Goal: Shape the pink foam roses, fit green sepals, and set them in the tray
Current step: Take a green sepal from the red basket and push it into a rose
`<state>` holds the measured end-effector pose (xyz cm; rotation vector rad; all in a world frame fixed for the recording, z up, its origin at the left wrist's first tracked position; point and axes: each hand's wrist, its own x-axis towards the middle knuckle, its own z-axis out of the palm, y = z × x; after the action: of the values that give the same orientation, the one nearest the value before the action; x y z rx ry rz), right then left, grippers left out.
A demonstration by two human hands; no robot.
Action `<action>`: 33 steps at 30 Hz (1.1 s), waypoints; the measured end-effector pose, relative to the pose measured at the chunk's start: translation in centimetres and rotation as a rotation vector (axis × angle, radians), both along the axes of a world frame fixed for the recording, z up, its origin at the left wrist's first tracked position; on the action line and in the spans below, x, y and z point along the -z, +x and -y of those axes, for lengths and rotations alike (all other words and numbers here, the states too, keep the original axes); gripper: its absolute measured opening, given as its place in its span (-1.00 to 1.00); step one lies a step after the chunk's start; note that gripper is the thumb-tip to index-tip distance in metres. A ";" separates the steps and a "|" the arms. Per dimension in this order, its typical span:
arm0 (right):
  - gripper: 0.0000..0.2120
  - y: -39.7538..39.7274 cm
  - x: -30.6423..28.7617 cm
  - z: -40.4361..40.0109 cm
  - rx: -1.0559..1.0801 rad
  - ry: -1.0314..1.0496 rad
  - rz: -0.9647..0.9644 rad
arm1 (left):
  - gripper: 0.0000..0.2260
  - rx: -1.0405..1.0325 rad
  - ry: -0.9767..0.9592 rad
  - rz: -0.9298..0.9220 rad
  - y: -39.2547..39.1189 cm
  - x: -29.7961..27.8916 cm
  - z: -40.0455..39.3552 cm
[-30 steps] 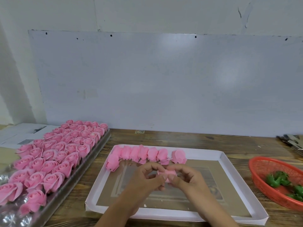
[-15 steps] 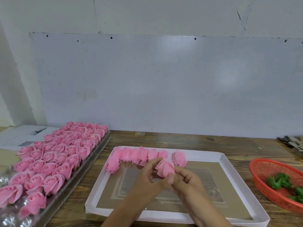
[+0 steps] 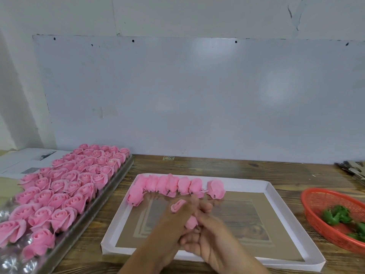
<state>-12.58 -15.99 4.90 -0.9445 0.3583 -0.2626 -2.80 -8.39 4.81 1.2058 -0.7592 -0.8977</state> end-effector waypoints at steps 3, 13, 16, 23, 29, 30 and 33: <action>-0.93 0.4 0.7 -0.5 0.186 -0.340 -0.005 | -0.47 -0.060 -0.016 -0.083 -0.1 -0.2 0.2; -0.69 0.6 0.2 -1.0 0.024 -0.037 -0.050 | -0.39 -0.017 -0.007 -0.140 0.0 0.1 0.3; -0.70 0.5 0.7 -0.8 0.121 -0.189 -0.064 | -0.42 -0.023 -0.004 -0.154 0.0 0.0 0.4; -0.84 0.3 2.2 -0.8 0.240 -0.526 0.002 | -0.47 -0.034 -0.050 -0.149 0.1 0.2 0.5; -0.63 1.2 1.5 -0.3 0.152 -0.170 -0.080 | -0.61 -0.140 -0.114 0.153 0.3 0.3 0.6; -0.54 1.0 1.4 -0.2 0.131 -0.163 -0.087 | -0.67 -0.216 -0.126 0.261 0.2 0.2 0.6; -0.42 0.2 0.9 -0.1 0.063 -0.175 -0.108 | -0.70 -0.374 -0.148 0.529 0.3 0.7 0.8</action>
<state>-12.36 -15.85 3.98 -1.1234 0.4703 -0.3052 -2.45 -9.21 4.13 1.4096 -0.9565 -0.2050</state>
